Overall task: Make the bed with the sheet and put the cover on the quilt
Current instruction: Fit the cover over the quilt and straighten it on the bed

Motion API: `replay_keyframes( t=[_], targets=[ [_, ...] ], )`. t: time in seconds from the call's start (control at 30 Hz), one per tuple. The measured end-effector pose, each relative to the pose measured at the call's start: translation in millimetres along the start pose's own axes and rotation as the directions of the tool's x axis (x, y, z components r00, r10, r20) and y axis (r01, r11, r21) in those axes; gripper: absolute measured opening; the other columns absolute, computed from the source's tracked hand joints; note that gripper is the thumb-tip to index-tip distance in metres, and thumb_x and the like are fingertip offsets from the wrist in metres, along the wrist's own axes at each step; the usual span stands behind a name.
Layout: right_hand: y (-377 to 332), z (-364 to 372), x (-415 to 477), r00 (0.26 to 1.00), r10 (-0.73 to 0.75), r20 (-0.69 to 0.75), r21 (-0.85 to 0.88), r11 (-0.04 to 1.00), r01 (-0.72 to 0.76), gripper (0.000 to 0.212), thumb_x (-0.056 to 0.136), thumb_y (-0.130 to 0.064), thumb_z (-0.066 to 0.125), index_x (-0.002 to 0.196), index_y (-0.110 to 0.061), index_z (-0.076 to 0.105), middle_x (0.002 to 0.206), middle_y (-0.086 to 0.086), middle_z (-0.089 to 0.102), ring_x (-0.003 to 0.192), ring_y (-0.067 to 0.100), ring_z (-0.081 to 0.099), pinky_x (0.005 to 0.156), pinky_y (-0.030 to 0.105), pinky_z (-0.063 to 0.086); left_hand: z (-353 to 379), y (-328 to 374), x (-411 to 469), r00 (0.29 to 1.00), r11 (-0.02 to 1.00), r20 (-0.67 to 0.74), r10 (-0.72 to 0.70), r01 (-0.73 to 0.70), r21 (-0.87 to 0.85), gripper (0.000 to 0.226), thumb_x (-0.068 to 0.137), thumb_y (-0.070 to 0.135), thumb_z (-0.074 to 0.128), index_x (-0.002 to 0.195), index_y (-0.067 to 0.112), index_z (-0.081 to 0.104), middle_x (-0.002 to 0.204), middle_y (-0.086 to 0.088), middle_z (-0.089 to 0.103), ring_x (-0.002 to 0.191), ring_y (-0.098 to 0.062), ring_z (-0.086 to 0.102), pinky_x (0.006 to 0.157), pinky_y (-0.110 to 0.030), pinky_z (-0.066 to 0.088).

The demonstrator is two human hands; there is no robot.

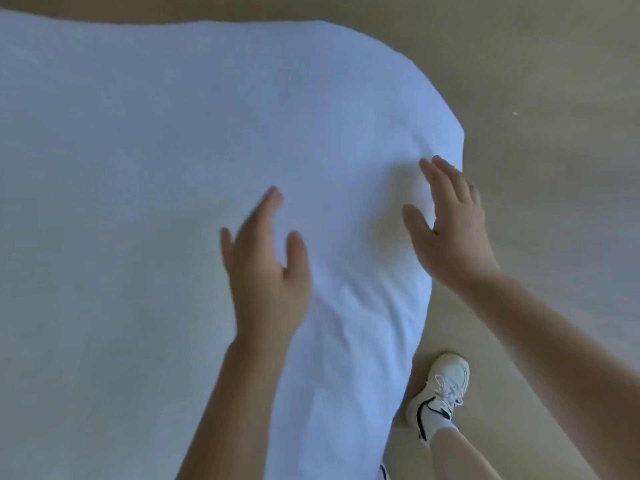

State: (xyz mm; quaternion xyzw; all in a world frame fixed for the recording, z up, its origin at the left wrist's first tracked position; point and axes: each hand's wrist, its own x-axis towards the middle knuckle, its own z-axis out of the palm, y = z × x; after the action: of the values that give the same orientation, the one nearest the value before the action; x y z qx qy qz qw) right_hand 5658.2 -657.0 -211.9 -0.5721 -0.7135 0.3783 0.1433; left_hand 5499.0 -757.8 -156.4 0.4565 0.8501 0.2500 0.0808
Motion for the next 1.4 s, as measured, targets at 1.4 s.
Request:
replay_keyframes(
  t=[1.4],
  targets=[
    [-354,192,389,-0.37,-0.438,0.819,0.397,-0.033,0.917,0.054,0.097,-0.031,0.037,0.143,-0.003,0.036,0.151,0.02,0.03,0.14,0.038,0.026,0.111,0.047,0.025,42,-33,296,-0.238,-0.064,-0.241,-0.941,0.824,-0.563,0.086,0.072,0.056,0.029,0.143,0.009,0.036,0.154,-0.008,0.024,0.145,-0.024,0.015,0.116,-0.041,0.007]
  ],
)
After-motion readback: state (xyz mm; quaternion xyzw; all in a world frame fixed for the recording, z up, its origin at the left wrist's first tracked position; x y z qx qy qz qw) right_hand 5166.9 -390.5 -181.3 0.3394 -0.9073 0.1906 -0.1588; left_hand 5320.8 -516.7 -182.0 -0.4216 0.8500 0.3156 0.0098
